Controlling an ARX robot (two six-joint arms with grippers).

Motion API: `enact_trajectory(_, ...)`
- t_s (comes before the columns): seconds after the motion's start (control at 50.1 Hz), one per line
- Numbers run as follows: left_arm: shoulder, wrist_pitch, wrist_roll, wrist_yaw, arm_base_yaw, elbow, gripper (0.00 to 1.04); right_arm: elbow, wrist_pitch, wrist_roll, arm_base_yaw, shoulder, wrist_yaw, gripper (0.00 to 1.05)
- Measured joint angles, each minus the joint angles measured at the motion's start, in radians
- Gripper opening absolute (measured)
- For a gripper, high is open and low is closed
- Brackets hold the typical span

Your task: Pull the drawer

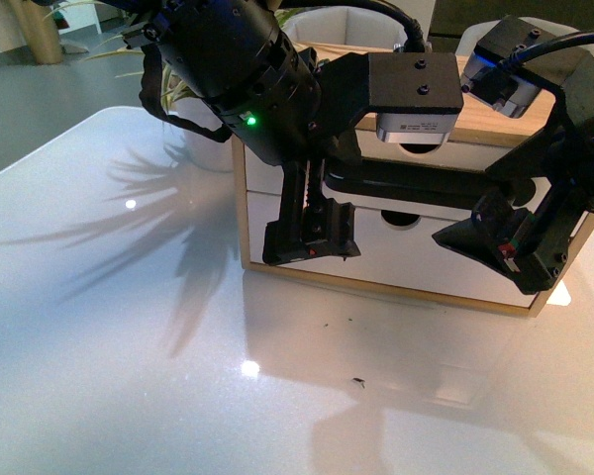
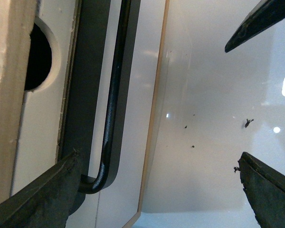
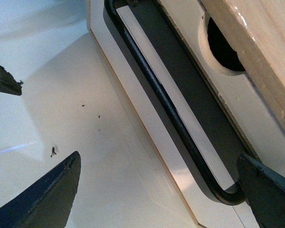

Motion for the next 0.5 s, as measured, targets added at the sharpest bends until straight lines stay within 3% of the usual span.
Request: enact_trajectory(0.499, 0.079, 0.048, 0.031, -0.051, -0.005, 0.047, 0.97, 0.055, 0.000, 0.007, -0.004, 0.060, -0.011, 0.96)
